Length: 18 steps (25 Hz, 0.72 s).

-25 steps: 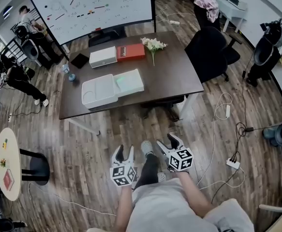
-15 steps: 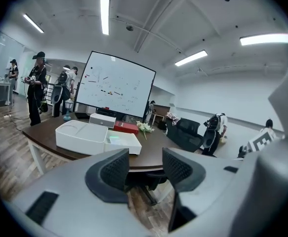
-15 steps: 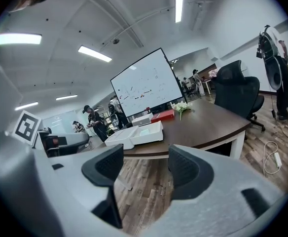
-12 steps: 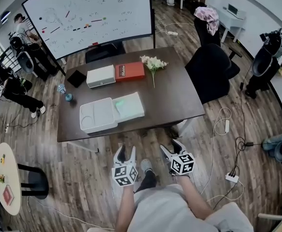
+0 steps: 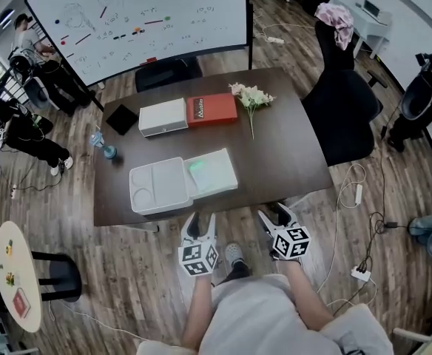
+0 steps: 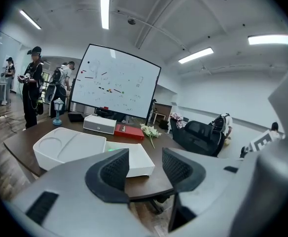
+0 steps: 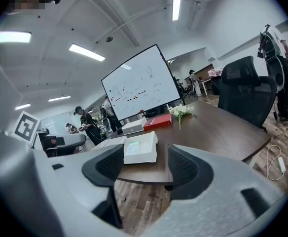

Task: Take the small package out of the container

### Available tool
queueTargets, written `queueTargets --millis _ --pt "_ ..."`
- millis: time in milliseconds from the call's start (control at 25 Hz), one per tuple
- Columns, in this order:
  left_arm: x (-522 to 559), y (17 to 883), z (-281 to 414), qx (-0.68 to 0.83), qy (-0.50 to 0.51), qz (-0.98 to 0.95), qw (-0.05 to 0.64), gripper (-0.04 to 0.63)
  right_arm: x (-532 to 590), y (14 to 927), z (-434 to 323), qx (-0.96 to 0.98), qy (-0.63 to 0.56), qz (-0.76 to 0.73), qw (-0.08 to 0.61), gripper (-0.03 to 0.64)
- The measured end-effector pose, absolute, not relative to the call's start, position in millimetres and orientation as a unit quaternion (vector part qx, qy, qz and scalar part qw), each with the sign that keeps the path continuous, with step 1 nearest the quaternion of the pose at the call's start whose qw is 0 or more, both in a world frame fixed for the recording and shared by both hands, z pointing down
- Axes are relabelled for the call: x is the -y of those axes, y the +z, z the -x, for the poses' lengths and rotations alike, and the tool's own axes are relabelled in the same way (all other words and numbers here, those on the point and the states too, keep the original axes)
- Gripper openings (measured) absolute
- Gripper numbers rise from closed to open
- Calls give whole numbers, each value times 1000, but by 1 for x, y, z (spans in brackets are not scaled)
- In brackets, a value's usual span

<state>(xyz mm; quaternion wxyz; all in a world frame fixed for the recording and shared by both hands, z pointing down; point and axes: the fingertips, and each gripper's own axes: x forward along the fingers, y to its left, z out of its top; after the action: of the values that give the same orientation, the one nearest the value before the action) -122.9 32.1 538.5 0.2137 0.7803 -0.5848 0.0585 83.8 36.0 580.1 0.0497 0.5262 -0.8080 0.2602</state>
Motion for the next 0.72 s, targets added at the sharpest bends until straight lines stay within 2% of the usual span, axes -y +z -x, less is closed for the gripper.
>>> queueTargets --millis 360,720 --pt "30 549 152 591 62 -770 232 199 25 588 -78 805 274 -526 25 278" --pt "41 568 165 603 86 -755 241 201 47 605 -68 803 291 -519 18 258"
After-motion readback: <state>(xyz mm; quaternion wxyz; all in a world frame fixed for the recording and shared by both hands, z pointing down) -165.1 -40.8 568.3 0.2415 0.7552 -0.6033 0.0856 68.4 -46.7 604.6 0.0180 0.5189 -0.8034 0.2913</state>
